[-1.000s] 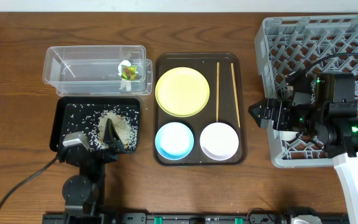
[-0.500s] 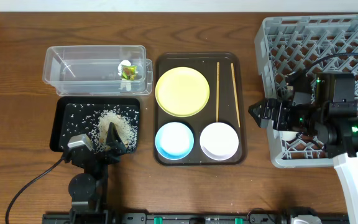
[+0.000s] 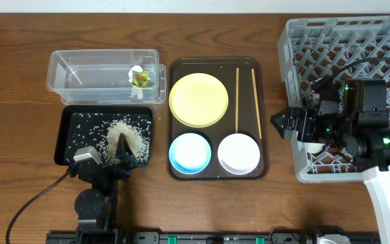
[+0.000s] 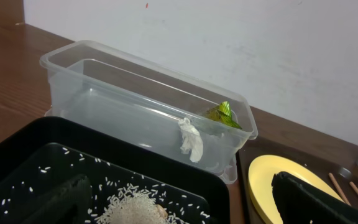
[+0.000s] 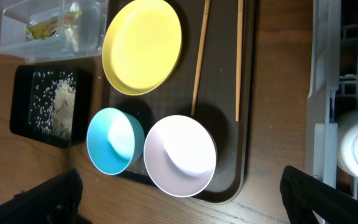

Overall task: Sort waste into correct bins and load items into the dishwasher rack
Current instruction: 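Reach the right gripper to the wooden chopsticks and grasp them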

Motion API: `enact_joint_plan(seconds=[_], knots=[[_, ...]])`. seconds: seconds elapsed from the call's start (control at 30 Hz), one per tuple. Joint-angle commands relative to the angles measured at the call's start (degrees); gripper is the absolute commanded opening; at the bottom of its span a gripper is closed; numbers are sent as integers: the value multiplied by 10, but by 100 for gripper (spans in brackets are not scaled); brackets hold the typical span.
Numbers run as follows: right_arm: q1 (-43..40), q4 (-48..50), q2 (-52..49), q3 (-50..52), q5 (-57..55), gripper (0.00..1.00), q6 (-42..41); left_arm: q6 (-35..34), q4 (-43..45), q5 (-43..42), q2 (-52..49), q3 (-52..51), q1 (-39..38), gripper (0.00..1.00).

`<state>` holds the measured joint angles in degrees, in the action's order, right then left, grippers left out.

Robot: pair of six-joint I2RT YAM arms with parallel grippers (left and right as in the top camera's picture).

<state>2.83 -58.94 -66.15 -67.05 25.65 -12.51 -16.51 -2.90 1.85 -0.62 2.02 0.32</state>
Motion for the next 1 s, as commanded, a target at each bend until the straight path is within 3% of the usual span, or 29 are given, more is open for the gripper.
enact_joint_plan(seconds=[0.0, 0.2, 0.33, 0.47, 0.57, 0.73, 0.87, 0.97], knots=[[6, 0, 2, -8, -2, 99, 6, -3, -10, 1, 3, -18, 3, 95], [9, 79, 1, -8, 17, 97, -87, -3, -10, 1, 3, -18, 3, 95], [61, 91, -23, -8, -14, 99, -89, -3, -11, 1, 3, -18, 3, 95], [141, 98, -83, -8, -143, 99, -79, -3, -11, 1, 3, -18, 3, 95], [166, 140, -126, -8, -149, 99, -66, -3, -10, 1, 3, -18, 3, 95], [170, 232, -212, -8, -179, 77, -84, -3, -10, 1, 3, -18, 3, 95], [170, 294, -298, -8, -182, 49, -102, -3, -11, 1, 3, -18, 3, 95], [170, 346, -355, -8, -183, 44, -106, -3, -11, 1, 3, -18, 3, 95]])
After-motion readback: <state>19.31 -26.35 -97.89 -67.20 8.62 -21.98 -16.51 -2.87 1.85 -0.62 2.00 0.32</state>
